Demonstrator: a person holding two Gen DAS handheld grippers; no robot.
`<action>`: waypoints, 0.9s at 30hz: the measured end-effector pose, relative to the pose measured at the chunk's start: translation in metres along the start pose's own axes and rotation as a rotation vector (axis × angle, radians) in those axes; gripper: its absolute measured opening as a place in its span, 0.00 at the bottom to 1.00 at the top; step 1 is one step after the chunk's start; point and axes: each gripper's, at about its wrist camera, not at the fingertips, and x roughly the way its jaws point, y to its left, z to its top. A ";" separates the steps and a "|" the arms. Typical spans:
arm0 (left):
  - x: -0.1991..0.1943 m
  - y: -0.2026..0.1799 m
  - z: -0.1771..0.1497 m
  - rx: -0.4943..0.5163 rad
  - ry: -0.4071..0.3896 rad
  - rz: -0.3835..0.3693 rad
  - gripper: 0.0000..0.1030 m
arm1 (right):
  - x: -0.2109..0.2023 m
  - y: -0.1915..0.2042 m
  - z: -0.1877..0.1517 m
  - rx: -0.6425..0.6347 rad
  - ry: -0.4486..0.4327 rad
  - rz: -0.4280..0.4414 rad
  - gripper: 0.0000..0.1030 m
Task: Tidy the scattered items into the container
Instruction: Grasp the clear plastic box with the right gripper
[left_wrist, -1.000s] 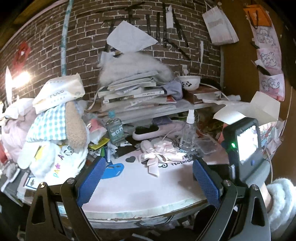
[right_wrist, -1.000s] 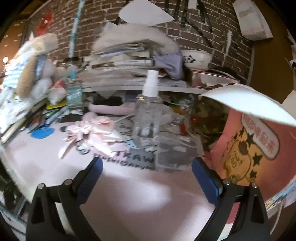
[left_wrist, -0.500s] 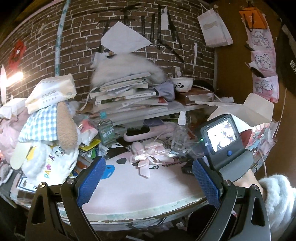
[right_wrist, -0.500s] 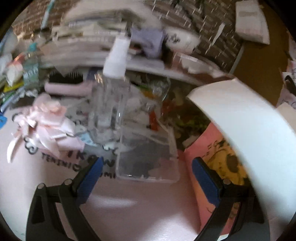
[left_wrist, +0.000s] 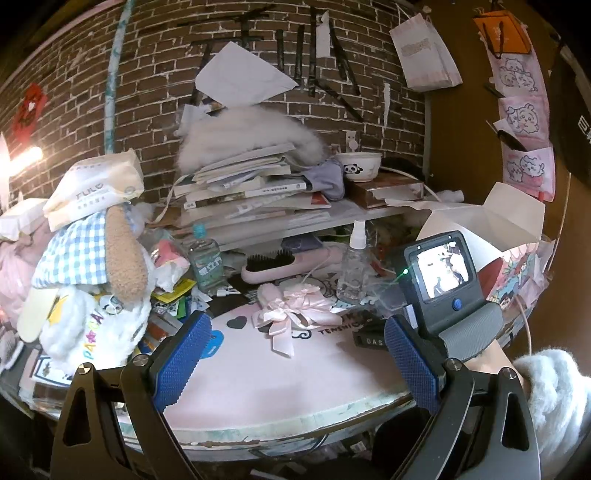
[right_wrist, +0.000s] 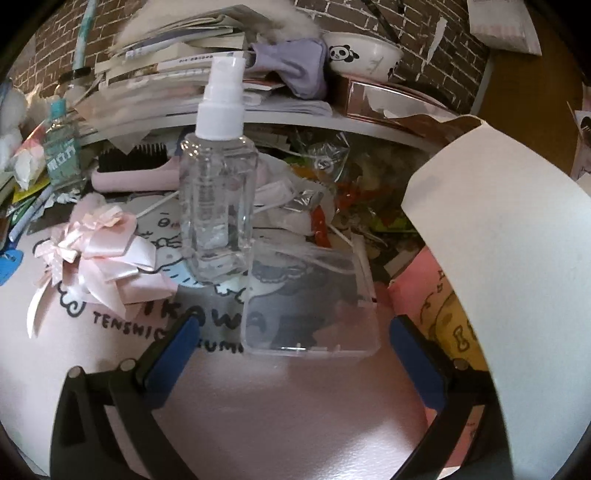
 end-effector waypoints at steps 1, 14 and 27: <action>0.000 0.000 0.000 0.001 0.001 0.000 0.92 | 0.001 -0.002 -0.001 0.019 0.005 0.021 0.99; 0.002 -0.002 0.000 -0.008 0.001 -0.009 0.92 | 0.006 -0.006 -0.002 0.092 0.012 0.106 0.84; 0.003 -0.012 0.002 0.012 0.023 -0.016 0.92 | 0.020 -0.015 0.008 0.135 0.094 0.177 0.90</action>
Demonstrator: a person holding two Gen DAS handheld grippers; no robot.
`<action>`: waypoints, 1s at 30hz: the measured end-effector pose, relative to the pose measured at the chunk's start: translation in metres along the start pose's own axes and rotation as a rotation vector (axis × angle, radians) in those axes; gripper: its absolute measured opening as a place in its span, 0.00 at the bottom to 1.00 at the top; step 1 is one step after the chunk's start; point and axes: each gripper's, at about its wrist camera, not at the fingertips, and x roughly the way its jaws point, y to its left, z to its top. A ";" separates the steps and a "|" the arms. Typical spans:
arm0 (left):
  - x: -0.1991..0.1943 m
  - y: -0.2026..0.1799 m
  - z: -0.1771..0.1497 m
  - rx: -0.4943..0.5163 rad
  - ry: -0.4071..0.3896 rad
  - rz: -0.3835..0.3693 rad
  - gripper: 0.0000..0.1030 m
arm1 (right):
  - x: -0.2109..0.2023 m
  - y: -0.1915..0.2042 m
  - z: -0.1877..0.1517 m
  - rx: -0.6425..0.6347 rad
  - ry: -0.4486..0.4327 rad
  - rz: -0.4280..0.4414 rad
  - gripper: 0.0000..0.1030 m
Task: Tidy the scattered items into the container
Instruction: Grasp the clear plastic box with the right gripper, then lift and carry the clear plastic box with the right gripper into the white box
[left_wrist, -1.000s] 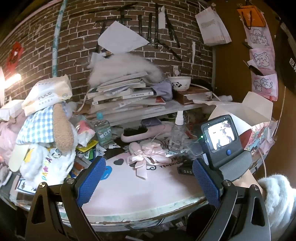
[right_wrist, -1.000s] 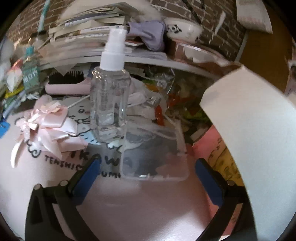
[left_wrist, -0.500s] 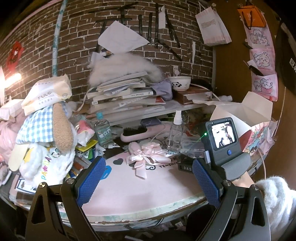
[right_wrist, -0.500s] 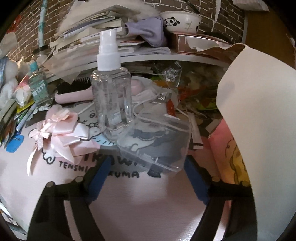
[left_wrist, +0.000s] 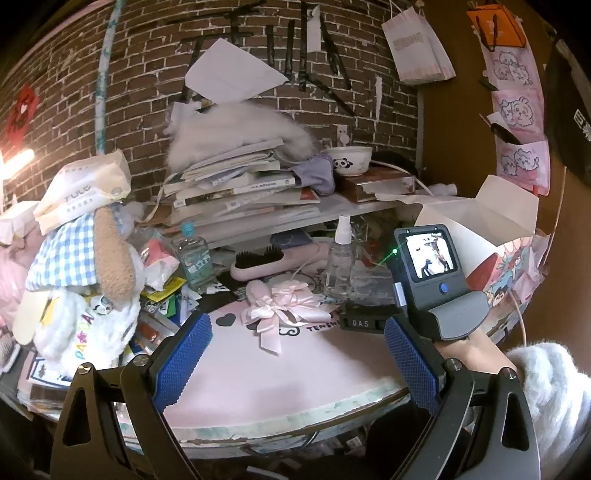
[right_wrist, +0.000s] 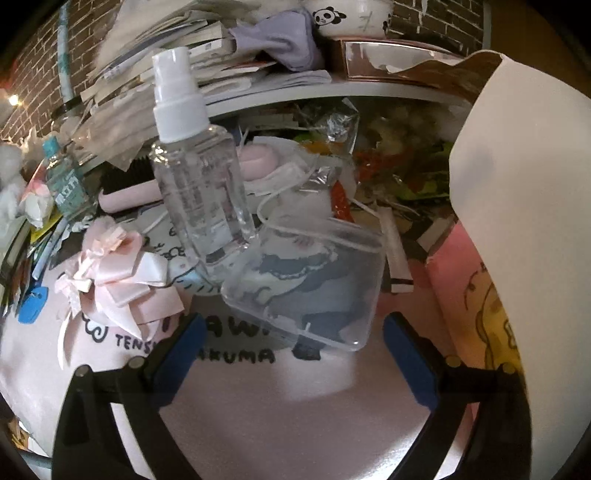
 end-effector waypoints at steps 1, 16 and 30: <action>0.000 -0.001 0.000 0.001 0.002 0.002 0.92 | -0.001 0.001 0.000 -0.006 -0.006 0.004 0.88; 0.004 -0.002 -0.002 -0.002 0.011 -0.004 0.92 | -0.014 0.020 -0.011 -0.099 -0.071 0.010 0.53; 0.009 0.000 -0.004 -0.007 0.020 -0.015 0.92 | -0.007 0.030 -0.006 -0.065 -0.042 -0.023 0.91</action>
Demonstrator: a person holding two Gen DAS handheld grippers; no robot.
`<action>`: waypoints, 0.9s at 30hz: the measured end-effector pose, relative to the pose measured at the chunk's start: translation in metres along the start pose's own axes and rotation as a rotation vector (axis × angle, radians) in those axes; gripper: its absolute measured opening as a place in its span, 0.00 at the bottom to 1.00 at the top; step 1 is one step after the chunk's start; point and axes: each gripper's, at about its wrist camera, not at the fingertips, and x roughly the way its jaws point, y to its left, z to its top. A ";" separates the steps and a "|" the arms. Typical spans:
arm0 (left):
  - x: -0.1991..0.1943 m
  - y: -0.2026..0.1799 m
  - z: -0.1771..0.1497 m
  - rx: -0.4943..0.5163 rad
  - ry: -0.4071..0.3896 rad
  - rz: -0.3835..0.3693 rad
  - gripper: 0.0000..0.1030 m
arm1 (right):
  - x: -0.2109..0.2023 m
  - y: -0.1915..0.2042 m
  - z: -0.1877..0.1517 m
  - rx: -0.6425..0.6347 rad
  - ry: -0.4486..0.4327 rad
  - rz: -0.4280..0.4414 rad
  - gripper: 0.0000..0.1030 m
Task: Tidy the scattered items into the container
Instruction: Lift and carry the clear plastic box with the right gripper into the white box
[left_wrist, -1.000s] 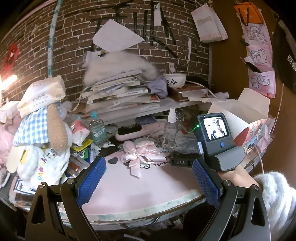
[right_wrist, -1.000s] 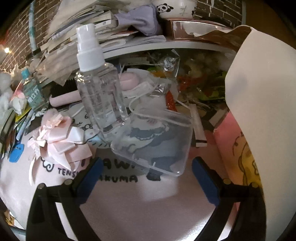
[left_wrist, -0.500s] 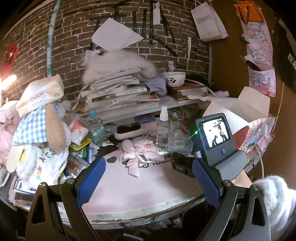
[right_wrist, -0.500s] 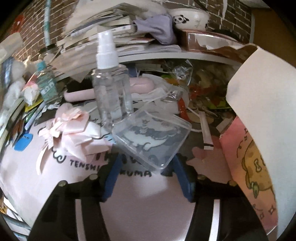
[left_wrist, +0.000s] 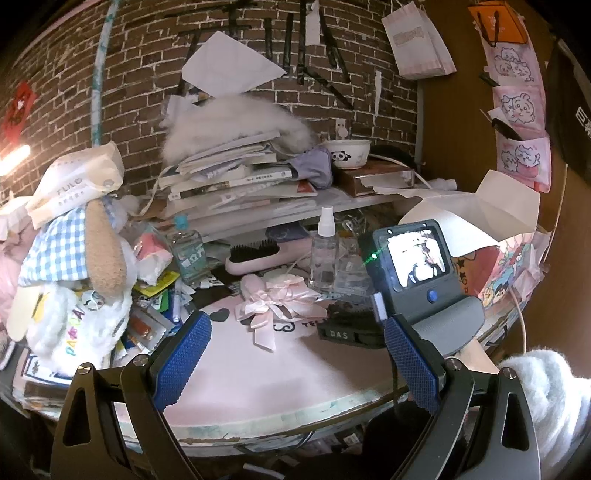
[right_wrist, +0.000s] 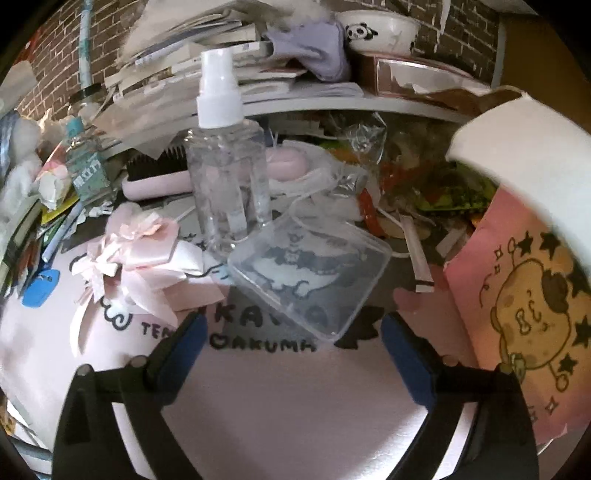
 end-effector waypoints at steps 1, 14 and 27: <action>0.001 0.001 0.000 -0.003 0.002 -0.002 0.92 | 0.001 0.002 0.000 -0.001 -0.001 -0.007 0.92; -0.002 0.011 -0.004 -0.030 -0.005 0.014 0.92 | 0.022 -0.009 0.024 0.031 0.068 -0.028 0.99; -0.006 0.016 -0.011 -0.055 -0.007 0.025 0.92 | 0.010 -0.017 0.017 0.038 0.037 0.052 0.81</action>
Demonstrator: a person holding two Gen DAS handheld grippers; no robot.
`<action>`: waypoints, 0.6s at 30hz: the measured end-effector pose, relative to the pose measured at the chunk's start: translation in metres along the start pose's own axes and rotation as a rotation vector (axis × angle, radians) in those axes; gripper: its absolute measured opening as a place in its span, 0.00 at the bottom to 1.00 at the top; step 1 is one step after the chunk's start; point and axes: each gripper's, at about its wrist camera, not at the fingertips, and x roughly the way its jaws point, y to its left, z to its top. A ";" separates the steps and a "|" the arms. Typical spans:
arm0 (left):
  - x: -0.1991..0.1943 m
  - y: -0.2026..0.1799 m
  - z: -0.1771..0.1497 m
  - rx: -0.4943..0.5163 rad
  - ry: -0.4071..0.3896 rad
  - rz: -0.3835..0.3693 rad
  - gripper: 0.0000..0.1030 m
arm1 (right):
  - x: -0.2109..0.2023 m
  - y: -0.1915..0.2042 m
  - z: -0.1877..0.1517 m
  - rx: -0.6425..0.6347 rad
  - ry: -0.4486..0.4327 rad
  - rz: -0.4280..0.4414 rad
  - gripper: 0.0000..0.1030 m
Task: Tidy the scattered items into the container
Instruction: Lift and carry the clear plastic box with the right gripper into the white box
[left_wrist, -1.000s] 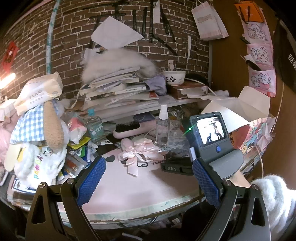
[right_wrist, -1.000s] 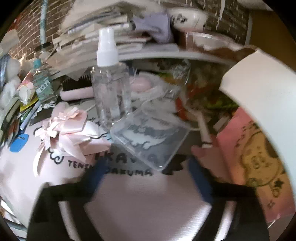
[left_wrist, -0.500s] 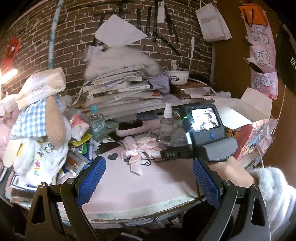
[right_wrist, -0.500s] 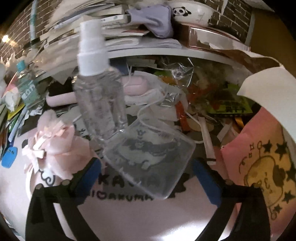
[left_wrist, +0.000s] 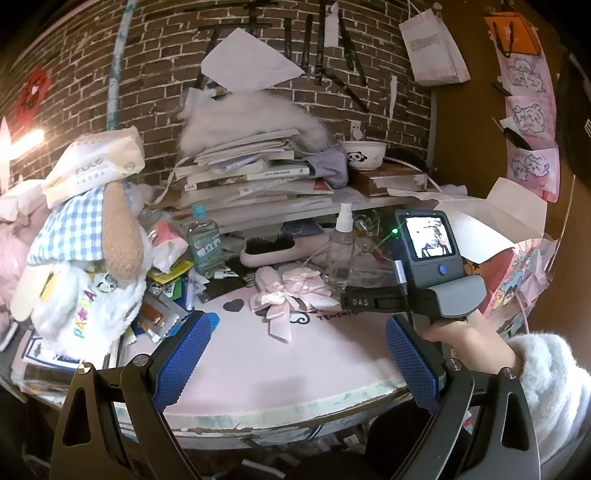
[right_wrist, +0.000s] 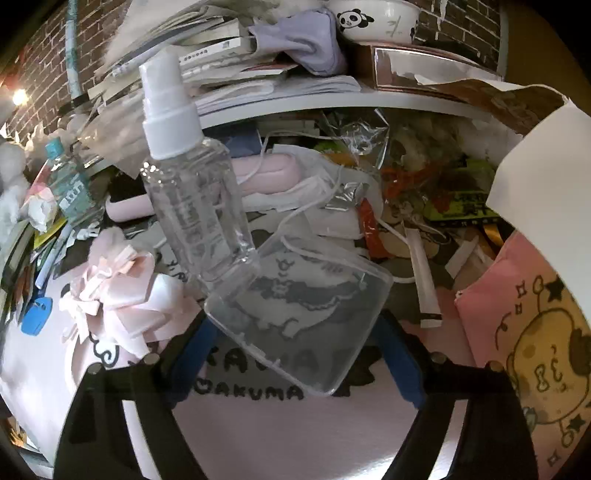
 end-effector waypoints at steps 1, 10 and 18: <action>0.000 0.001 -0.001 -0.004 -0.001 -0.001 0.92 | -0.001 0.000 0.000 -0.002 -0.001 0.001 0.81; 0.007 0.010 -0.006 -0.029 0.007 -0.007 0.92 | -0.011 0.002 -0.014 -0.047 -0.018 0.038 0.79; 0.010 0.008 -0.009 -0.024 0.019 -0.015 0.92 | -0.018 0.011 -0.026 -0.074 -0.021 0.109 0.79</action>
